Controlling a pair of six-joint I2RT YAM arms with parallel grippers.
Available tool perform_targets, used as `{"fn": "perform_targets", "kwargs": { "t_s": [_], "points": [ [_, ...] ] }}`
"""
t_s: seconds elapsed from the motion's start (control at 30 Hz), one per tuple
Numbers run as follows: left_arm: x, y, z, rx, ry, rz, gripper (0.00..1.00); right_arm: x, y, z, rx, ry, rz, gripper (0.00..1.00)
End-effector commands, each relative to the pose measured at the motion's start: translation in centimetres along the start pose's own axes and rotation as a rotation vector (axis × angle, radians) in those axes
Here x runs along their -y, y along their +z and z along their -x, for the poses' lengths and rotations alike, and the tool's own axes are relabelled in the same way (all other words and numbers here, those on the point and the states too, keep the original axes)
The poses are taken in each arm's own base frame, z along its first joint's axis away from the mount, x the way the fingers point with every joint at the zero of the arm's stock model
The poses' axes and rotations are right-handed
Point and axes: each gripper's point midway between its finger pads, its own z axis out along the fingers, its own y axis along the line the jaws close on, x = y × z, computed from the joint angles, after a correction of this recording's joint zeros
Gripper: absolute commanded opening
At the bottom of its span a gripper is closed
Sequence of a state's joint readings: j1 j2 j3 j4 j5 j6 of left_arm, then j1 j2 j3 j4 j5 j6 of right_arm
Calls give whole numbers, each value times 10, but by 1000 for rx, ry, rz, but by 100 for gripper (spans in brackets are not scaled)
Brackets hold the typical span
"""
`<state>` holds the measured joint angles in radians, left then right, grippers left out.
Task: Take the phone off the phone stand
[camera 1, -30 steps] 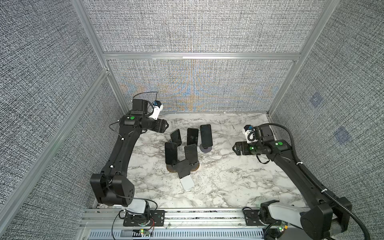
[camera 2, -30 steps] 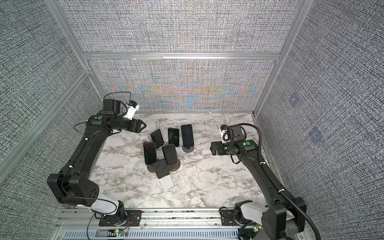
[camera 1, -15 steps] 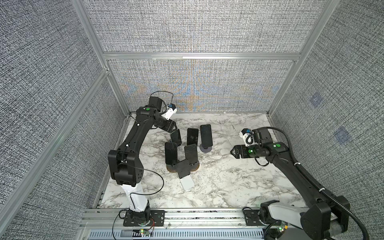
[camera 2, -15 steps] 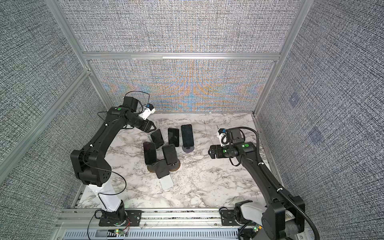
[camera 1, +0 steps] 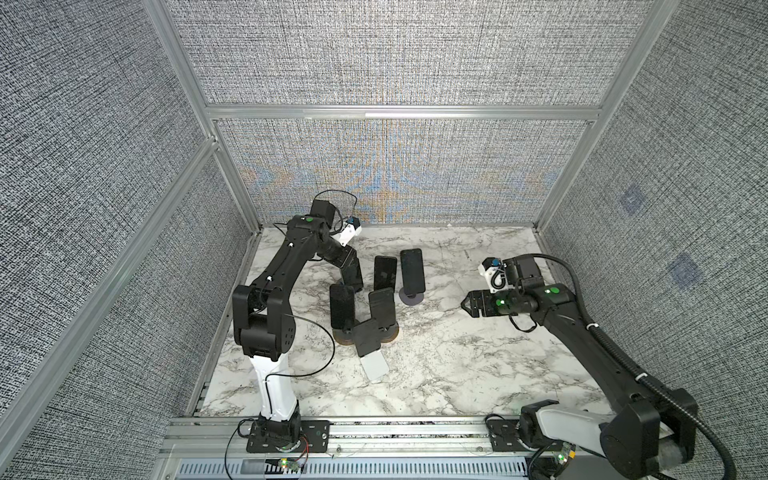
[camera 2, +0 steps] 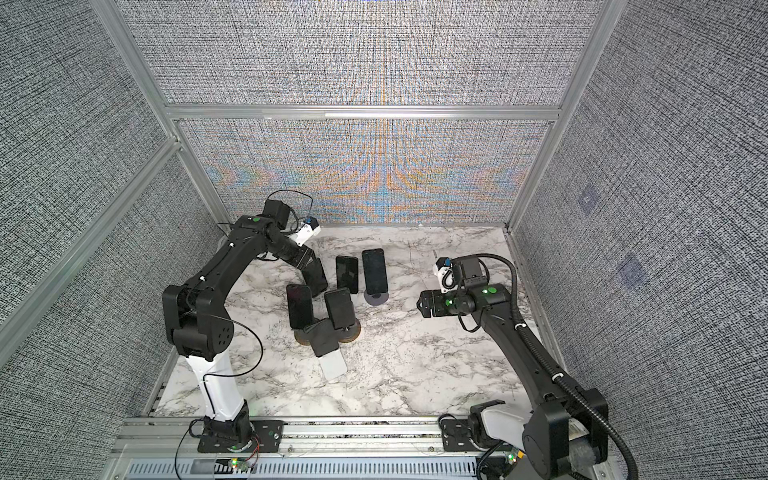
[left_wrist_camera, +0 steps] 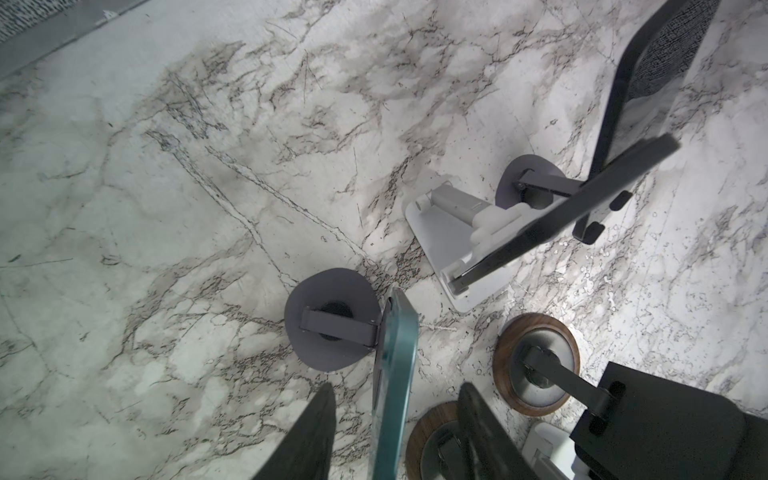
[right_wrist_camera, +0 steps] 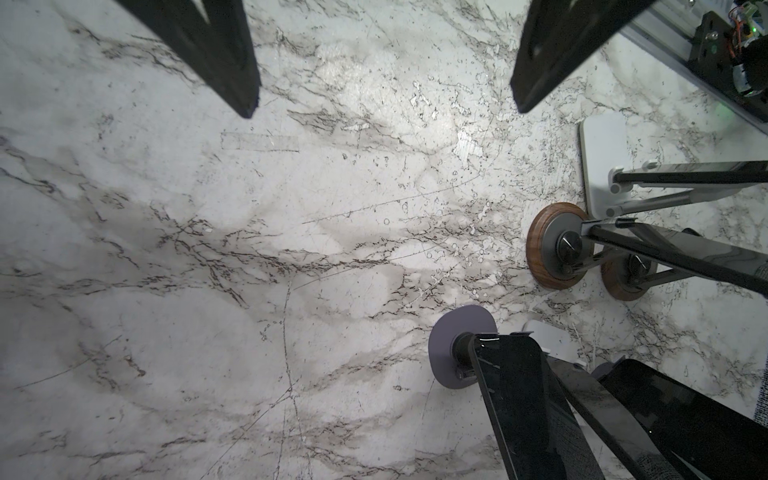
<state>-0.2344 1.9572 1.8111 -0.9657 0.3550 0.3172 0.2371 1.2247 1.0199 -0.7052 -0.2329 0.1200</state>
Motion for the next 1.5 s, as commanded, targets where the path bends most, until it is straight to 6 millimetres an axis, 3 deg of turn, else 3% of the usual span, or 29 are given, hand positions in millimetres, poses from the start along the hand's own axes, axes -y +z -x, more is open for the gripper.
{"fn": "perform_targets", "kwargs": {
  "t_s": [0.0,0.23,0.47,0.7,0.9,1.23,1.37,1.47],
  "points": [
    [-3,6,-2,-10,17,18,42,1,0,2,3,-3,-12,90],
    [-5,11,-8,-41,26,35,25,5,3,2,1,11,-29,90],
    [-2,12,-9,-48,43,36,2,10,3,0,-4,12,-59,89],
    [4,-7,2,-18,58,49,0,10,1,-1,-7,-7,-77,89],
    [14,-50,29,95,61,73,0,5,-1,0,-15,-12,-60,89],
    [46,-154,61,352,39,118,0,-22,-20,14,58,-102,53,89],
    [79,-182,65,409,8,-19,0,-38,-33,25,101,-183,96,89],
    [100,-189,66,396,-52,-149,0,-50,-42,35,139,-255,103,89]
  ]
}}
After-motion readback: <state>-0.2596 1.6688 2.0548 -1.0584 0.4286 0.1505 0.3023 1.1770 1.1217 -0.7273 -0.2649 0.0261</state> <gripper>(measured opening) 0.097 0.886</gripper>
